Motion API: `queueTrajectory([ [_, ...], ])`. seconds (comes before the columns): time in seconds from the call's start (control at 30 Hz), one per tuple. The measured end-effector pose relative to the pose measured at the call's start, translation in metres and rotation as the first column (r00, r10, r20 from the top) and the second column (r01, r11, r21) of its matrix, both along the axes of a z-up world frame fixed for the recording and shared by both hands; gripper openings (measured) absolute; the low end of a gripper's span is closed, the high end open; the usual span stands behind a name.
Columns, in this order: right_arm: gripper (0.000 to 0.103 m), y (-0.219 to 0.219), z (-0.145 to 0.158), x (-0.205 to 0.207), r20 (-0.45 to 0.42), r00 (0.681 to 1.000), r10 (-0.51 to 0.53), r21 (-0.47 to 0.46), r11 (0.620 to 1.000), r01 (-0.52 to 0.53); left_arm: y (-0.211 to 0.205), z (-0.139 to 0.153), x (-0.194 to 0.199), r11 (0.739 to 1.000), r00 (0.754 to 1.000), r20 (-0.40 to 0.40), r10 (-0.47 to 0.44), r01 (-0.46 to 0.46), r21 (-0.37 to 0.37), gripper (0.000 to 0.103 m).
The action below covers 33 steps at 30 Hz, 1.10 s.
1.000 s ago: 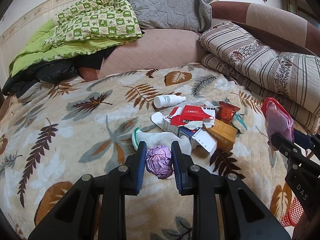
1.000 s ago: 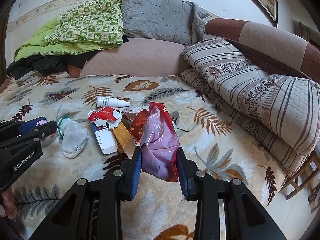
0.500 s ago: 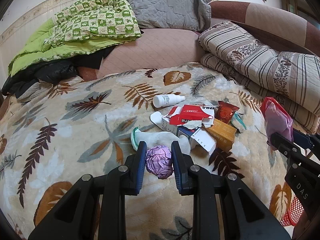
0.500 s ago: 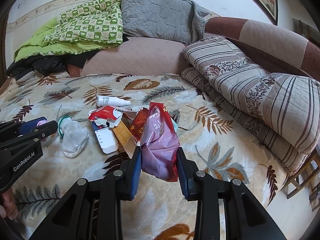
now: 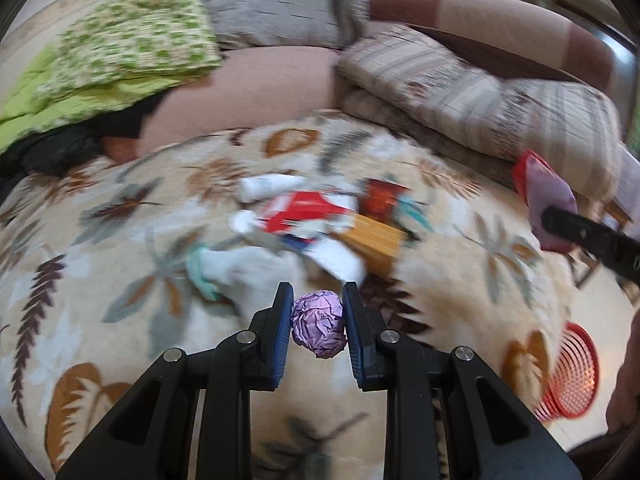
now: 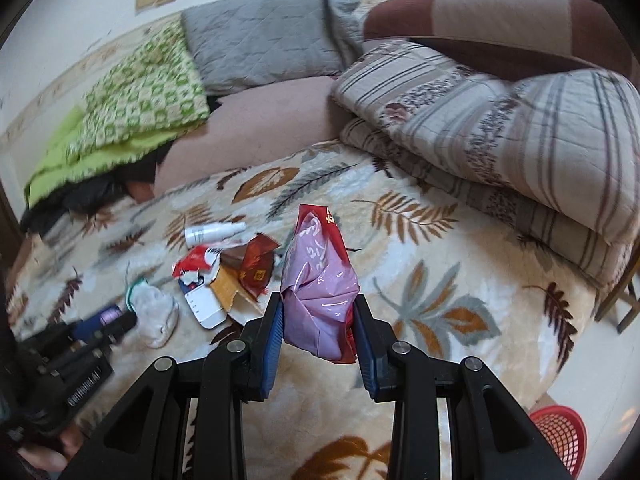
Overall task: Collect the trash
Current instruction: 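Carry both items to the red basket and open the left tool over it, then open the right tool to drop the pink bag into the basket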
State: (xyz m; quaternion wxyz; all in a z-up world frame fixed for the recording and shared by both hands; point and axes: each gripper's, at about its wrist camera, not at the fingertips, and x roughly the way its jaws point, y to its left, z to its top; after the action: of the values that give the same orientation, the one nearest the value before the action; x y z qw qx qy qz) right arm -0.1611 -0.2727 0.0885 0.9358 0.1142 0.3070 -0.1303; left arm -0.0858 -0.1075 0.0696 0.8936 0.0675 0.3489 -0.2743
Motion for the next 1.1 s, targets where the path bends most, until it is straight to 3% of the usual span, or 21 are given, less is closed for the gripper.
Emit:
queueTrajectory([
  [0.2,0.036,-0.043,-0.001,-0.056,0.029,0.998,-0.049,0.117,0.992,0.045,-0.036,0.009,-0.036,0.982,0.983,-0.026,-0.179,0.177,-0.059,0.024],
  [0.4,0.036,-0.098,-0.017,-0.133,-0.005,0.987,-0.16,0.153,0.975,0.159,-0.079,0.018,-0.079,0.932,0.933,-0.016,-0.359,0.358,-0.047,0.024],
  [0.7,0.036,-0.167,-0.049,-0.242,-0.087,0.94,-0.329,0.242,0.909,0.34,-0.176,0.027,-0.149,0.815,0.81,-0.087,-0.58,0.574,-0.085,0.024],
  [0.87,0.036,-0.19,-0.074,-0.274,-0.123,0.921,-0.371,0.326,0.861,0.39,-0.238,0.024,-0.195,0.727,0.716,-0.132,-0.686,0.68,-0.09,0.024],
  [1.03,0.036,-0.208,-0.089,-0.298,-0.132,0.902,-0.41,0.375,0.822,0.429,-0.282,0.012,-0.223,0.692,0.673,-0.179,-0.718,0.717,-0.08,0.027],
  [1.07,0.036,-0.211,-0.09,-0.302,-0.13,0.9,-0.416,0.379,0.818,0.433,-0.288,0.01,-0.225,0.691,0.67,-0.19,-0.718,0.718,-0.082,0.031],
  [1.1,0.036,-0.214,-0.091,-0.306,-0.128,0.896,-0.424,0.382,0.813,0.44,-0.292,0.008,-0.225,0.696,0.672,-0.199,-0.713,0.713,-0.085,0.045],
])
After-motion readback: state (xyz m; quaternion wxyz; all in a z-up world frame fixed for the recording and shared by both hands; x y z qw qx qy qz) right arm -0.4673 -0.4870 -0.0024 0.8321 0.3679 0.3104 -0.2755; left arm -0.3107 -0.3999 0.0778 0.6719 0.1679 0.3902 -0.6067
